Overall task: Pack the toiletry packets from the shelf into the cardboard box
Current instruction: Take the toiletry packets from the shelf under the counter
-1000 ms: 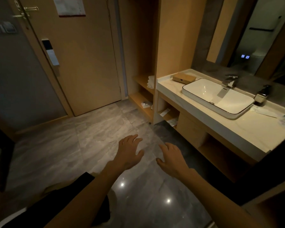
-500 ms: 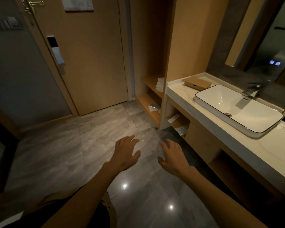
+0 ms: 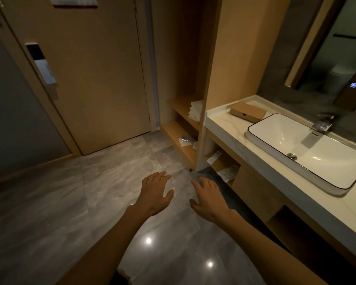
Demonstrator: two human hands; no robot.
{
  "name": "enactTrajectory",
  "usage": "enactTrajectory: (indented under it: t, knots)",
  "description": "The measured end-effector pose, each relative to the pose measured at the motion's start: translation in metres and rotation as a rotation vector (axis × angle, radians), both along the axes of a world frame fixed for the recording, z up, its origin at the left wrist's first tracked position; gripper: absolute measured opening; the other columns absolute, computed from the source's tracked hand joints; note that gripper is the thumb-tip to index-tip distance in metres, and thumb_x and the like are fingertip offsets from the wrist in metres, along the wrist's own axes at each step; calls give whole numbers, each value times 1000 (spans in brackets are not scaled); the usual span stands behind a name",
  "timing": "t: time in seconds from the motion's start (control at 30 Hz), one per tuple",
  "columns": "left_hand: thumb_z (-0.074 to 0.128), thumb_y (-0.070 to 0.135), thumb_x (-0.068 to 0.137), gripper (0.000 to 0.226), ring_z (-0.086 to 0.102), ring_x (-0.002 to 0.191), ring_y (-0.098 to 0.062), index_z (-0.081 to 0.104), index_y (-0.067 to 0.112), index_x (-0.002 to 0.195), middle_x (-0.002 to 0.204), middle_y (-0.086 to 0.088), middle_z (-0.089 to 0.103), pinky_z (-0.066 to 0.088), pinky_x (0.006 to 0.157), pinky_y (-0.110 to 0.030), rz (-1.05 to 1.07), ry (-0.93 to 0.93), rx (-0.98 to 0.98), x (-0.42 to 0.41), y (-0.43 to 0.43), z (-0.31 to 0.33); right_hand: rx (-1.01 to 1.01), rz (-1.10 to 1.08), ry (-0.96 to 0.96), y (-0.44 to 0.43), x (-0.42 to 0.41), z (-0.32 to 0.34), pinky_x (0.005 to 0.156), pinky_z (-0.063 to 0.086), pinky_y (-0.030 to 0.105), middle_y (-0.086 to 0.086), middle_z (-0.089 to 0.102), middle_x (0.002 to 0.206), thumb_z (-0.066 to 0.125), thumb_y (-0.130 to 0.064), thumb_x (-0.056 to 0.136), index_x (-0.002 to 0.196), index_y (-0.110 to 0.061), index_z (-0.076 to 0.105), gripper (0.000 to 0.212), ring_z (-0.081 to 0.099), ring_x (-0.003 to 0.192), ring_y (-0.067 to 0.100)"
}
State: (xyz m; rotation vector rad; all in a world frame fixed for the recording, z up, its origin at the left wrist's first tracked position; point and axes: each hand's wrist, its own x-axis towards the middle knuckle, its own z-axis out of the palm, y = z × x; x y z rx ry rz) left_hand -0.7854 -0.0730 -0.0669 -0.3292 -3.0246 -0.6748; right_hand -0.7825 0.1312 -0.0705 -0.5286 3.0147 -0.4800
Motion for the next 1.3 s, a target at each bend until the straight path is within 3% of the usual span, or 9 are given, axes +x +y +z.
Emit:
enactTrajectory:
  t: [0.33,0.63,0.93,1.3]
  knots:
    - [32,50,81,66,20,141,-20,35,23,141,153,-2,28,9,115,-37,-61,-49,-16,-117,22,-9,2,-31,-19,21,-107,-11,113,23,37,6,42,141,55,-40,89,138,-21,37,55,36,133,24]
    - [33,50,81,66,21,141,-22,36,22,140,152,-4,30,12,116,-40,-25,-47,-40,-238,29,-9,-5,-24,-43,25,-235,-15,115,23,41,10,35,146,52,-44,92,142,-22,31,59,30,136,28]
    - [31,49,82,63,23,139,-21,38,22,139,150,-3,33,11,113,-35,0,-32,-50,-329,11,-10,32,2,-53,12,-327,-20,114,22,41,13,36,147,51,-42,93,142,-18,31,58,31,136,30]
    - [24,55,79,71,27,137,-23,37,20,140,150,-4,33,15,112,-39,-212,-75,-53,-467,-38,-36,65,-202,-117,-36,-424,-56,111,25,41,11,44,137,52,-41,90,135,-17,40,52,37,129,28]
